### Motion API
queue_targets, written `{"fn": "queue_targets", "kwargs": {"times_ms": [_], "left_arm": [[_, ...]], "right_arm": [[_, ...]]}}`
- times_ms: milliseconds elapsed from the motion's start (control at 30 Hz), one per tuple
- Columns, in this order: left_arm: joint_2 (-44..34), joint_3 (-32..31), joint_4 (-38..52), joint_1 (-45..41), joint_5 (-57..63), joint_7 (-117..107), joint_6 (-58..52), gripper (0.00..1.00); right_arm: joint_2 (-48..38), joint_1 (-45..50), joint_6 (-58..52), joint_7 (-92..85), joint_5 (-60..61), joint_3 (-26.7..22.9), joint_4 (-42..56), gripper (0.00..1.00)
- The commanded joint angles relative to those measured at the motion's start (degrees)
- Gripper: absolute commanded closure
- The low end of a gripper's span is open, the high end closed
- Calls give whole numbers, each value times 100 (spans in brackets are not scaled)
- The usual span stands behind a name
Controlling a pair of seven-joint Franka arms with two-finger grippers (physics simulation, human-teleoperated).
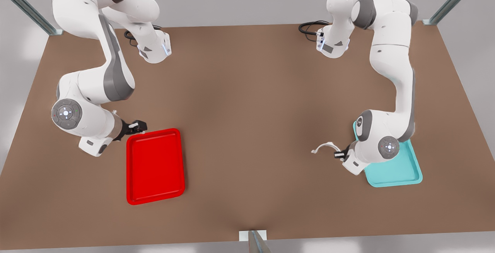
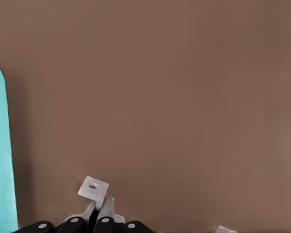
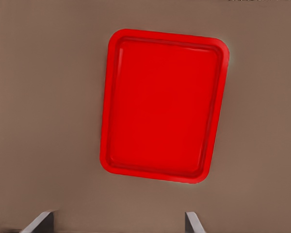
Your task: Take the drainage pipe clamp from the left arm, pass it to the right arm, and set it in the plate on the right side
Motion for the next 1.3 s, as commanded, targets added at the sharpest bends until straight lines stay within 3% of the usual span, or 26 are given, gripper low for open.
{"fn": "queue_targets", "kwargs": {"times_ms": [0,33,167,500,767,933,1267], "left_arm": [[61,-510,80,-29,-57,-4157,-323,79],[175,-758,159,-151,-39,-4640,-270,79],[483,-758,757,-1074,4,-6003,-226,79],[1599,-687,2611,-2481,391,-8553,-244,79],[1617,-617,2611,-2516,233,-8483,-323,79],[1599,-626,2611,-2516,216,-6937,-551,79],[1582,-661,2603,-2516,216,-6215,-604,79]], "right_arm": [[115,331,185,-1835,243,19,26,0],[247,464,377,-2045,305,98,70,0],[950,850,1802,-3830,252,125,501,0],[1179,1686,2690,-5509,155,125,35,0],[1161,1721,2795,-7091,269,283,-475,0],[1188,1914,3058,-7373,243,292,-536,0],[1495,2064,4553,-7504,120,397,-747,0]]}}
